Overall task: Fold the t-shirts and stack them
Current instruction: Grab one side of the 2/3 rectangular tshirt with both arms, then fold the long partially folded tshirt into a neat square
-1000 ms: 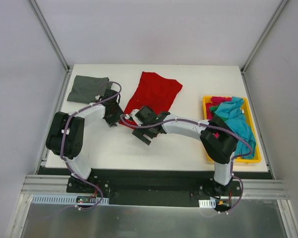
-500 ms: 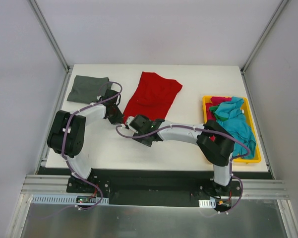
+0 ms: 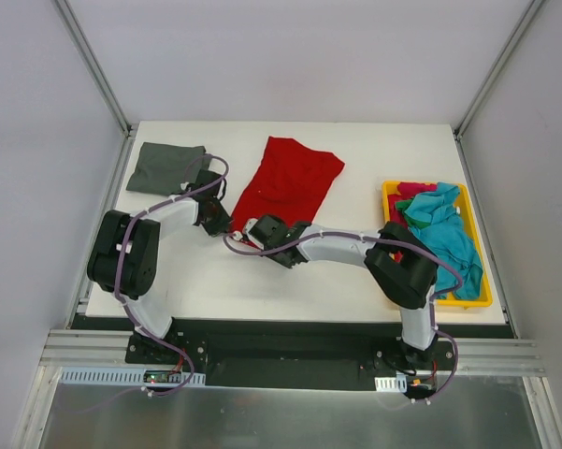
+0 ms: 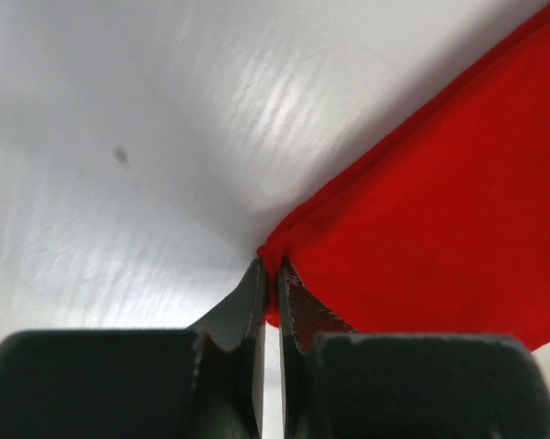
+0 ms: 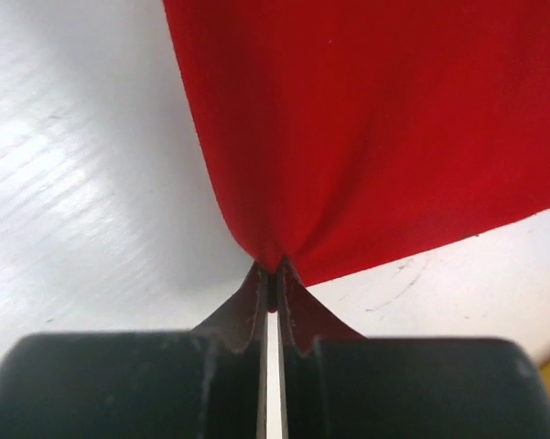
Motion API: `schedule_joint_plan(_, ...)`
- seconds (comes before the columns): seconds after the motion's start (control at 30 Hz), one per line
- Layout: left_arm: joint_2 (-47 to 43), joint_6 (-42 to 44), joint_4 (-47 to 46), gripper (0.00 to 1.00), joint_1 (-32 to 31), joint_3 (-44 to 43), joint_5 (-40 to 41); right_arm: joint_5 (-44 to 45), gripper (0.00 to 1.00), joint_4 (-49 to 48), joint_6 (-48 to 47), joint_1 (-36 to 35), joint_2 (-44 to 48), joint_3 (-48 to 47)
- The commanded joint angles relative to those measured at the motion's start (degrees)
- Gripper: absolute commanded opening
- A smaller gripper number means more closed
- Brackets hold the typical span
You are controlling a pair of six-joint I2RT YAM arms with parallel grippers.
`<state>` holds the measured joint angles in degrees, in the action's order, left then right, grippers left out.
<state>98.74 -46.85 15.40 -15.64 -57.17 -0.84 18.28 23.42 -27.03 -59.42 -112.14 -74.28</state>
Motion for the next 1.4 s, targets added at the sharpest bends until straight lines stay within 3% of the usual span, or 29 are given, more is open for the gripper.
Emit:
schedule_joint_plan(0.0, -7.9, -3.1, 6.4, 0.0, 0.7, 4.2, 7.8, -14.2, 0.0, 2.0, 4.4, -0.8, 3.6, 3.3)
schedule_joint_plan(0.17, -26.0, -8.2, 12.2, 0.0, 0.7, 12.1, 16.1, -28.5, 0.0, -3.9, 12.6, -4.3, 13.2, 8.7)
schedule_joint_plan(0.37, -46.2, -12.5, 21.1, 0.0, 0.7, 19.6, 19.9, -45.2, 0.0, -16.5, 26.8, -9.1, 19.0, 14.9)
schedule_joint_plan(0.67, -73.0, -12.6, 31.4, 0.0, 0.7, 19.0, 21.8, -56.8, 0.01, -29.3, 36.5, -16.3, 19.7, 12.3)
schedule_joint_plan(0.77, -74.6, -12.2, 33.6, 0.0, 0.7, 17.2, 22.0, -58.3, 0.0, -32.1, 38.5, -16.5, 19.9, 12.8)
schedule_joint_plan(0.93, -69.6, -11.1, 33.2, 0.0, 0.7, 13.3, 20.3, -53.7, 0.0, -32.2, 38.9, -16.2, 23.3, 15.7)
schedule_joint_plan(1.37, -50.8, -7.3, 15.9, 0.0, -1.2, 8.0, 10.5, -44.0, 0.0, -27.6, 40.1, -5.7, 39.3, 27.0)
